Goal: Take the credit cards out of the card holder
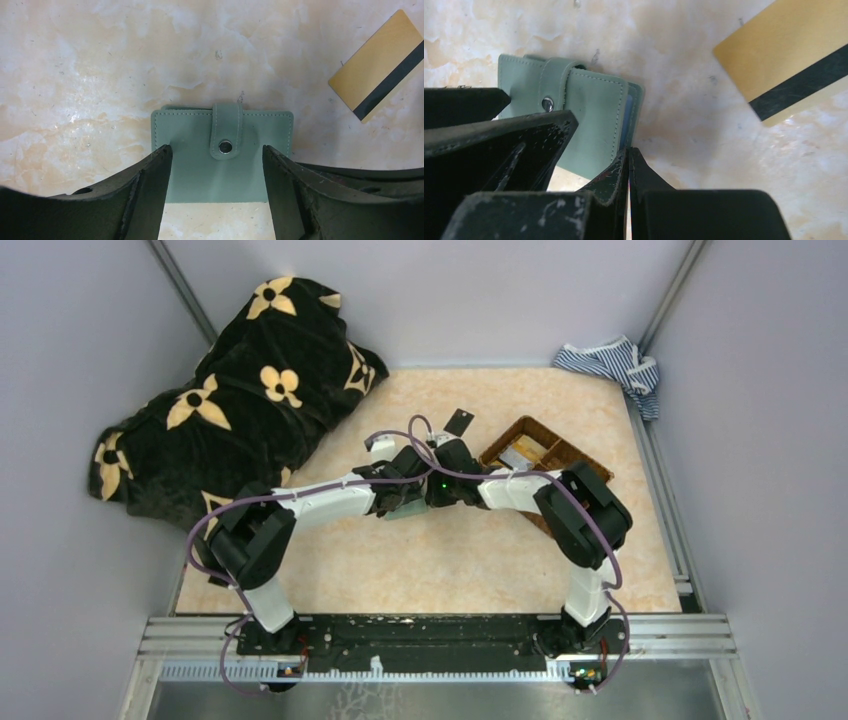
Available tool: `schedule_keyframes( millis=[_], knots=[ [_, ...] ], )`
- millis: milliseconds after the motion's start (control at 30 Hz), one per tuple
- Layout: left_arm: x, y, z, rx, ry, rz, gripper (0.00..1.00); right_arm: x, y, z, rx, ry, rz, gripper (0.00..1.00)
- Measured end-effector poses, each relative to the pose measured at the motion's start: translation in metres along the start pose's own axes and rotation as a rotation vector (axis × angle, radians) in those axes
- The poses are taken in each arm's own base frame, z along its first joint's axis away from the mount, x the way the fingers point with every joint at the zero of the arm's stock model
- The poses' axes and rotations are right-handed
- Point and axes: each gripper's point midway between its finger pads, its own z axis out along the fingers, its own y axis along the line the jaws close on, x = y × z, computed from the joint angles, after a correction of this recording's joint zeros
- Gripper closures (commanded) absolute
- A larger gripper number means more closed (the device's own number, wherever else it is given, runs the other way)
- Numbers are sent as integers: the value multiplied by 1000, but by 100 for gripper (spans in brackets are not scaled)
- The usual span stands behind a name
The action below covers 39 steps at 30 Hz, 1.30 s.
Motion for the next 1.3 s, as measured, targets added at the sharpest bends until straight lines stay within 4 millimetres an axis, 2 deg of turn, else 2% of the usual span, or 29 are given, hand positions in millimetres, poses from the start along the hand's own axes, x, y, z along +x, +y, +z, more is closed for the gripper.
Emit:
schedule_keyframes(
  millis=[133, 400, 567, 667, 733, 933, 1133, 1300],
  knots=[
    [-1, 3, -1, -9, -6, 2, 27, 7, 9, -1, -16, 13, -6, 100],
    [-5, 6, -2, -16, -22, 28, 28, 11, 7, -13, -10, 4, 17, 100],
    [-6, 2, -2, 7, -23, 69, 29, 11, -9, -29, -52, -29, 137, 100],
    [-6, -1, -1, 23, -22, 84, 30, 12, -29, -31, -28, -34, 193, 100],
    [-6, -2, -1, 28, -18, 96, 30, 14, -33, -31, -25, -33, 214, 100],
    [-1, -8, 3, 50, 0, 122, 31, 18, -27, -31, -72, -21, 246, 100],
    [1, -6, 10, 53, 14, 144, 32, 6, -22, -41, -102, -60, 255, 100],
    [-1, -10, 14, 60, 15, 158, 38, -9, -13, -53, -136, -109, 242, 100]
  ],
)
